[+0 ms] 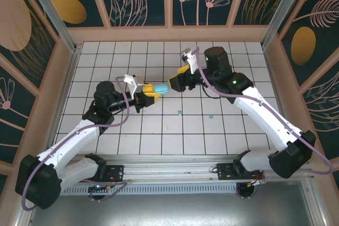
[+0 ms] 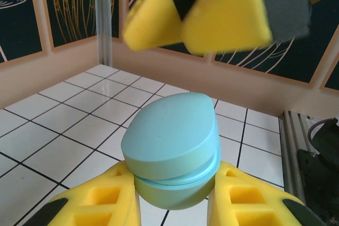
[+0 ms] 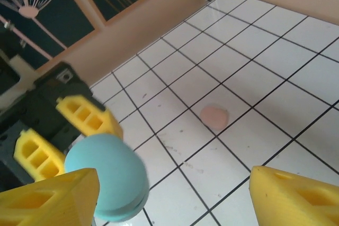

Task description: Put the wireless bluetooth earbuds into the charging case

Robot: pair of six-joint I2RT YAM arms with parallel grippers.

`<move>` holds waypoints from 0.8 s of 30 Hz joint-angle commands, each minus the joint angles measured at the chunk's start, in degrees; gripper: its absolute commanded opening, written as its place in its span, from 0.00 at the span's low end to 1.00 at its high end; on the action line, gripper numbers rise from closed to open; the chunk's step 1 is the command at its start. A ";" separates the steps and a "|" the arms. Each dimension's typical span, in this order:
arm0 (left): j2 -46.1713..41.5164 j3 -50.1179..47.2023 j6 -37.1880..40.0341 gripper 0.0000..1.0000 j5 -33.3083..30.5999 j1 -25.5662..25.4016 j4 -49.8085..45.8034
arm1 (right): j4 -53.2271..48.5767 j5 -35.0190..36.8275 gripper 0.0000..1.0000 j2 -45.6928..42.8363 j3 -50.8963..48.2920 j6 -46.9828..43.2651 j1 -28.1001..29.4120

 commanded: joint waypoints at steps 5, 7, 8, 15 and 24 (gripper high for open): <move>-0.04 2.84 -0.85 0.06 1.50 -0.25 0.66 | -0.77 2.02 0.77 -1.65 -2.64 -5.79 5.75; 0.14 3.21 -0.50 0.05 2.07 -0.27 0.02 | -0.86 3.33 0.77 -0.76 -1.94 -6.14 5.98; 0.24 3.47 -0.28 0.05 2.25 -0.29 -0.27 | -0.98 4.33 0.77 -0.18 -1.35 -6.15 5.97; 0.76 4.24 1.66 0.02 4.68 -0.30 -2.29 | -2.19 8.60 0.77 3.12 3.75 -5.07 4.27; 0.99 6.34 6.44 0.00 5.71 -0.31 -7.49 | 0.76 4.04 0.76 3.13 3.49 -0.06 -0.14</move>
